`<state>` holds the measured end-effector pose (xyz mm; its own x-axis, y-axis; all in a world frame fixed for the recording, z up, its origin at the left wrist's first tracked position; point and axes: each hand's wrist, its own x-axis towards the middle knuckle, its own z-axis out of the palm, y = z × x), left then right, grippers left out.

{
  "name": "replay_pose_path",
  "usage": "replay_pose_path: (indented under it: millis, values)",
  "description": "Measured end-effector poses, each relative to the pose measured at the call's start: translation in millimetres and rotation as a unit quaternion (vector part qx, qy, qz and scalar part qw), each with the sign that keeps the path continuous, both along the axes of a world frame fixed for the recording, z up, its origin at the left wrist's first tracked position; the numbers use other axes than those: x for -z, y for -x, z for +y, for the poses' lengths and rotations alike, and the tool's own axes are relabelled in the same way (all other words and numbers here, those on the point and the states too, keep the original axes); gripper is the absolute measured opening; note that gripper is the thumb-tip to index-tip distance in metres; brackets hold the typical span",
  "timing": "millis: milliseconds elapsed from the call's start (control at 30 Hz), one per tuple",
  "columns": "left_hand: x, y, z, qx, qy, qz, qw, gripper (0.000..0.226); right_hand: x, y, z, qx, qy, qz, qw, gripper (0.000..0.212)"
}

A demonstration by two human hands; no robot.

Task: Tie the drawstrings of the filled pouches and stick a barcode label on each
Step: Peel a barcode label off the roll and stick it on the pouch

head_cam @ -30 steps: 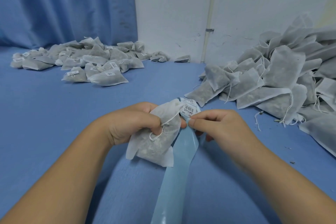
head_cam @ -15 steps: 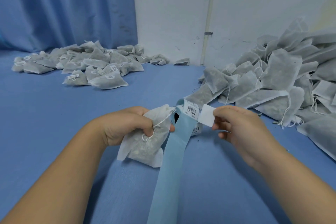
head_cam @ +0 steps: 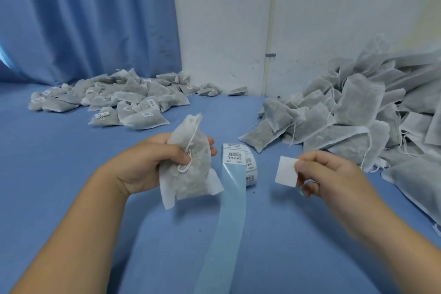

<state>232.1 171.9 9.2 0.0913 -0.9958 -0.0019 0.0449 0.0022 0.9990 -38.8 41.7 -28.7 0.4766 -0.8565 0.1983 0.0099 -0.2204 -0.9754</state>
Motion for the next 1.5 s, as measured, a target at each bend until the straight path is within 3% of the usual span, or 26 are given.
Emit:
replay_pose_path:
  millis: [67,267,433,567,633,733,833,900,1067,1200,1300,1400,1500]
  values:
    - [-8,10,-4,0.005,0.018,0.020,1.000,0.044,1,13,-3,0.006,0.006,-0.003,1.000,0.009]
    - [-35,78,-39,0.135,-0.039,-0.044,0.989,0.041,-2,59,-20,0.055,-0.032,-0.100,0.993,0.032]
    - [-35,150,-92,0.112,-0.032,-0.051,0.992,0.038,-16,95,-28,0.078,-0.071,-0.233,0.967,0.021]
    - [-10,198,-127,0.039,-0.037,-0.001,0.999,0.021,-27,114,-29,0.009,-0.057,-0.297,0.953,0.007]
    - [8,212,-139,0.023,-0.030,0.070,0.997,0.022,-27,121,-31,-0.016,-0.008,-0.243,0.970,0.017]
    - [31,224,-146,0.010,-0.008,0.151,0.988,0.030,-22,125,-32,-0.024,0.096,-0.084,0.992,0.023]
    - [45,227,-145,-0.010,-0.008,0.167,0.986,0.015,-12,120,-32,-0.017,0.176,0.108,0.978,0.021]
    - [49,226,-144,-0.018,-0.021,0.158,0.987,0.014,-8,117,-32,-0.013,0.212,0.169,0.963,0.020]
    - [46,222,-143,0.013,-0.032,0.198,0.980,0.026,-8,116,-31,-0.014,0.224,0.185,0.957,0.019]
    - [47,224,-145,-0.019,-0.057,0.168,0.984,0.012,-9,115,-27,-0.014,0.227,0.198,0.954,0.017]
    - [49,223,-146,-0.047,-0.050,0.175,0.982,0.011,-10,112,-24,0.002,0.210,0.159,0.965,0.015]
    - [48,223,-145,-0.059,-0.035,0.197,0.978,0.013,-12,112,-25,0.083,0.192,0.073,0.975,0.013]
    - [46,224,-144,-0.065,-0.034,0.200,0.977,0.015,-14,114,-27,0.198,0.210,0.023,0.957,0.018]
